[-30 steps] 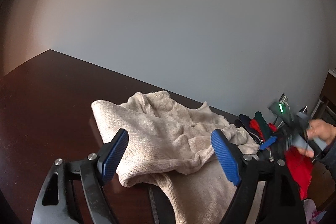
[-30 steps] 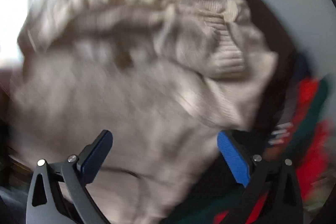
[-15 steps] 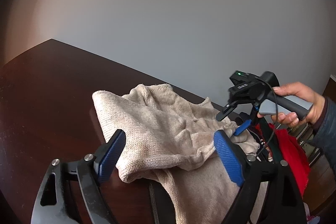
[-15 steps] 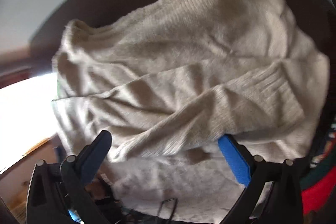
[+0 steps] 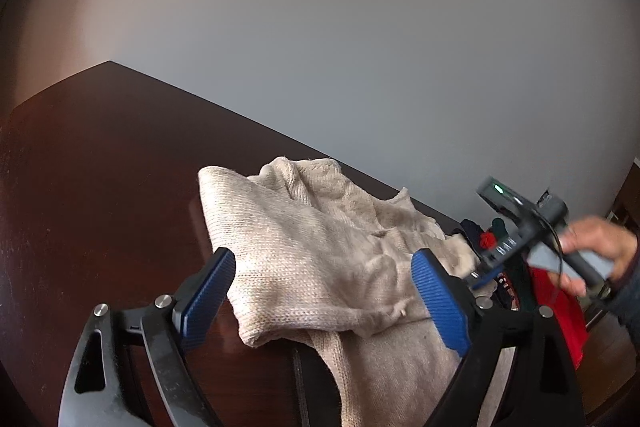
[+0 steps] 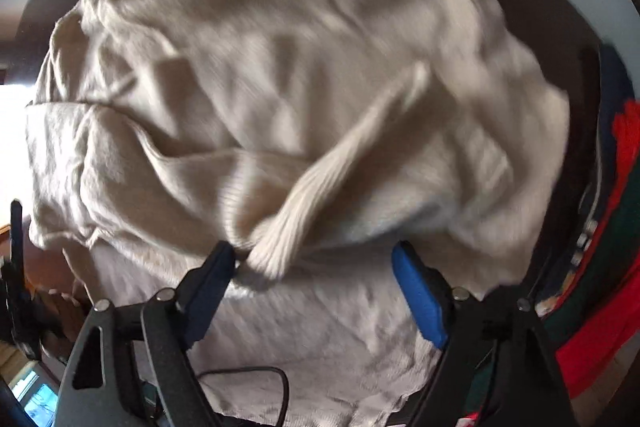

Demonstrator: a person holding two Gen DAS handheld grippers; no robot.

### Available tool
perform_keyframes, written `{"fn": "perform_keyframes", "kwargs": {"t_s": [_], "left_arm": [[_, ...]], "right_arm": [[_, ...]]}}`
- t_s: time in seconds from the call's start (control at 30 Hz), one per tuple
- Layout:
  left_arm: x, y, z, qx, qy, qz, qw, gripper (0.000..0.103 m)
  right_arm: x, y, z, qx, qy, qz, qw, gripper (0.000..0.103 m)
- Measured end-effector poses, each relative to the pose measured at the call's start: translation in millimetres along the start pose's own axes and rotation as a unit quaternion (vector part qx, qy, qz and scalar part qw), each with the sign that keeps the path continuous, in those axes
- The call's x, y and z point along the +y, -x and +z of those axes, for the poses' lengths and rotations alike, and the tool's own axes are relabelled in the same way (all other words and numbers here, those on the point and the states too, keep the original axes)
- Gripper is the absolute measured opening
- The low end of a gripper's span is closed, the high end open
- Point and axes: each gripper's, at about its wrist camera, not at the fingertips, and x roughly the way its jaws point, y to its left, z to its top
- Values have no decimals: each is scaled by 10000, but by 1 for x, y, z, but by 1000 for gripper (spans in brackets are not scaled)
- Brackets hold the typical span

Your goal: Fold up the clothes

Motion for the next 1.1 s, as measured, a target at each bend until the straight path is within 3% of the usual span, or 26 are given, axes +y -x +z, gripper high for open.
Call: {"fn": "perform_keyframes", "kwargs": {"t_s": [0.17, 0.3, 0.4, 0.5, 0.6, 0.8, 0.87, 1.0, 1.1], "left_arm": [[3, 0, 0, 7, 76, 13, 10000, 91], [3, 0, 0, 8, 114, 14, 9999, 91], [3, -1, 0, 16, 124, 8, 9999, 91], [3, -2, 0, 27, 123, -4, 9999, 91], [4, -1, 0, 47, 141, -20, 9999, 91], [4, -4, 0, 96, 156, -60, 9998, 91], [3, -5, 0, 102, 145, -73, 9998, 91], [3, -1, 0, 26, 162, -156, 9997, 91], [0, 4, 0, -120, 107, -255, 9995, 91]], "right_arm": [[-50, -11, -25, 28, -446, 735, 9963, 93], [-82, 4, -32, -397, -726, 1436, 9862, 93], [-98, 23, -30, -848, -898, 2057, 9708, 93], [-103, 36, -26, -1259, -965, 2348, 9590, 93], [-103, 44, -22, -1431, -899, 2399, 9560, 91], [-68, 16, -57, -1853, -919, 2463, 9469, 45], [-75, 4, -60, -2012, -1173, 2555, 9383, 17], [-87, 24, -57, -2740, -1115, 2847, 9118, 12], [-74, 66, -65, -3426, -760, 2995, 8872, 11]]}}
